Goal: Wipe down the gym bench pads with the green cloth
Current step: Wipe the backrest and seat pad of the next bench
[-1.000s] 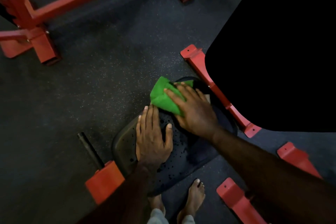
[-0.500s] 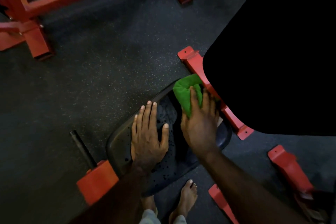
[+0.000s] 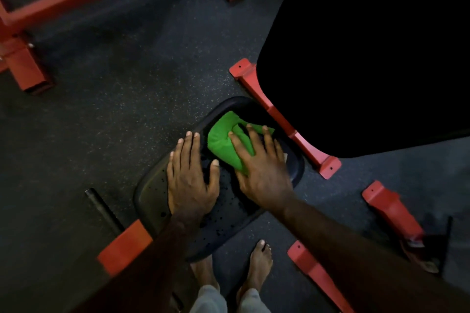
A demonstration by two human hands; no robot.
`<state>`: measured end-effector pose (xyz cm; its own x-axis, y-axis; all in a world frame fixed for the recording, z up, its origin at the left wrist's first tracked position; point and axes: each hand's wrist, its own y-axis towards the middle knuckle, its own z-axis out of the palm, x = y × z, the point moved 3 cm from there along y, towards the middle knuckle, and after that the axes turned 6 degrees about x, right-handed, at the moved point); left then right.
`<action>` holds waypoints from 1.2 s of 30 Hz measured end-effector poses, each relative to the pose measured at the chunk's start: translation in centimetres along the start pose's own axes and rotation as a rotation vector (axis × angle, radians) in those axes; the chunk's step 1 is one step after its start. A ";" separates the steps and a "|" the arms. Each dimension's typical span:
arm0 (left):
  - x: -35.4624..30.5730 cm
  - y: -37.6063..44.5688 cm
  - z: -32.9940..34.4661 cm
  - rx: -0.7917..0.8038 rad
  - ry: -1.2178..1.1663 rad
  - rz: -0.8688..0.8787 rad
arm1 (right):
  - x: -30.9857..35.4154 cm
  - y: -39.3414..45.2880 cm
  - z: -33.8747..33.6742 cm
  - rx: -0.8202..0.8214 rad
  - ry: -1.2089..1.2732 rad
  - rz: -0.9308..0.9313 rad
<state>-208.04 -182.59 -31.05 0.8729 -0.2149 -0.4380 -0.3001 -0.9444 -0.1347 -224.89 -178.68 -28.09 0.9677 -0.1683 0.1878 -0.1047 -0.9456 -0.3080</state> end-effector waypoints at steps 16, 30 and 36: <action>-0.1 -0.1 -0.2 0.020 0.031 0.017 | -2.9 -3.2 0.7 -0.117 0.205 0.513; -0.1 0.0 -0.2 0.003 0.041 0.021 | 1.3 -2.7 1.4 -0.073 0.153 0.172; -0.2 0.0 -0.2 0.023 0.044 0.011 | -3.5 -4.0 1.7 -0.283 0.258 0.562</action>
<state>-208.13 -182.57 -30.81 0.8857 -0.2362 -0.3997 -0.3177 -0.9361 -0.1509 -227.43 -173.81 -29.04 0.6666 -0.6832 0.2981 -0.6656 -0.7256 -0.1747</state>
